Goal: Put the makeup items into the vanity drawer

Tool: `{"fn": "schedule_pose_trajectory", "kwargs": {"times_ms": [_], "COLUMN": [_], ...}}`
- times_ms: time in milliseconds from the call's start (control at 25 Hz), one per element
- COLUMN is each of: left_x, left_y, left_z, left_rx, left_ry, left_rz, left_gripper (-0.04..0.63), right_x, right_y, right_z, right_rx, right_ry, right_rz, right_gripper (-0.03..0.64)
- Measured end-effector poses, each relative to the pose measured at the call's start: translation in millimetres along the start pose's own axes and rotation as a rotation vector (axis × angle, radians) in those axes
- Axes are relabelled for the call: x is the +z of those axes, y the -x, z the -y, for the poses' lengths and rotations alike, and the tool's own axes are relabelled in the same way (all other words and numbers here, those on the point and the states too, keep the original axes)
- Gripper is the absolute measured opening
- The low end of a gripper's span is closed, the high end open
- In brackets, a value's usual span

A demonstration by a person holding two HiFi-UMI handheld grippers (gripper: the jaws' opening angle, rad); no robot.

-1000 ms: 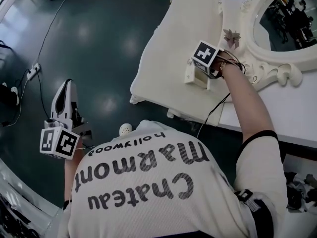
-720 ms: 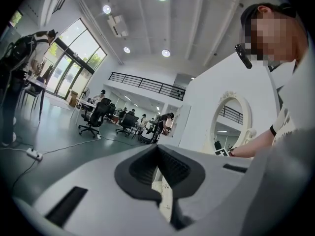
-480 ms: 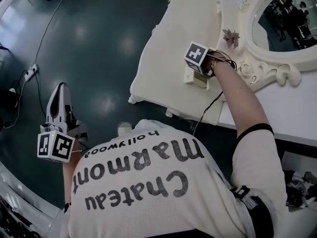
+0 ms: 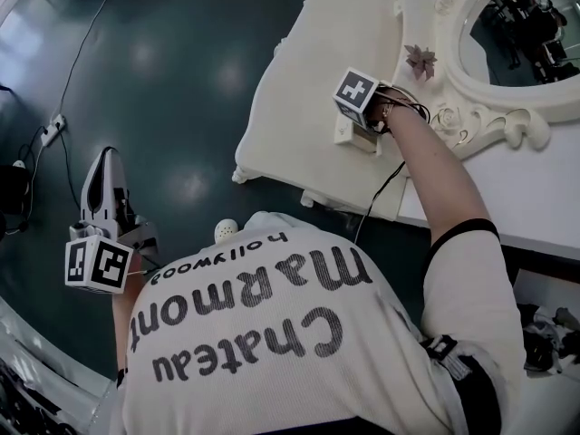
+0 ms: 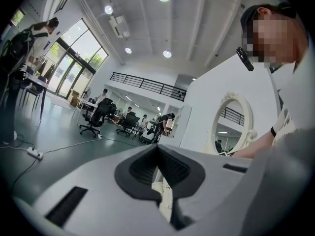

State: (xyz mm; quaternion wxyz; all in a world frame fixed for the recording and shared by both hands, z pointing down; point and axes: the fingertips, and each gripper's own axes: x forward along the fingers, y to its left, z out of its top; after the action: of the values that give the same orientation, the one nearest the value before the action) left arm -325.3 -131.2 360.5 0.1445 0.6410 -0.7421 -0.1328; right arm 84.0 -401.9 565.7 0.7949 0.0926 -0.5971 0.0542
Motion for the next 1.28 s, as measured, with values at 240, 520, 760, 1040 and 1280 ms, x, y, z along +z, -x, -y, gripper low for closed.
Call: {"fn": "schedule_pose_trajectory", "kwargs": {"times_ms": [240, 520, 760, 1040, 1280], "left_x": [-0.1, 2.5, 12.2, 10.2, -0.8], "left_y": [5.6, 11.0, 13.0, -7.3, -30.0], "left_z": [0.4, 1.8, -3.0, 15.9, 52.5], "left_rx": [0.006, 0.000, -0.029, -0.160, -0.327], "left_ry": [0.003, -0.007, -0.016, -0.023, -0.037], "left_rz": [-0.001, 0.000, 0.005, -0.034, -0.093], "left_gripper": [0.008, 0.008, 0.008, 0.007, 0.007], "right_x": [-4.8, -8.4, -7.4, 2.2, -20.6], "right_y": [-0.8, 1.7, 18.8, 72.8, 108.3], "right_z": [-3.1, -4.2, -5.5, -15.6, -38.3], "right_rx": [0.008, 0.009, -0.003, 0.136, 0.157], "right_ry": [-0.014, -0.039, -0.134, -0.620, -1.004], "right_rz": [0.003, 0.032, 0.135, 0.577, 0.934], "right_gripper": [0.184, 0.206, 0.207, 0.164, 0.103]}}
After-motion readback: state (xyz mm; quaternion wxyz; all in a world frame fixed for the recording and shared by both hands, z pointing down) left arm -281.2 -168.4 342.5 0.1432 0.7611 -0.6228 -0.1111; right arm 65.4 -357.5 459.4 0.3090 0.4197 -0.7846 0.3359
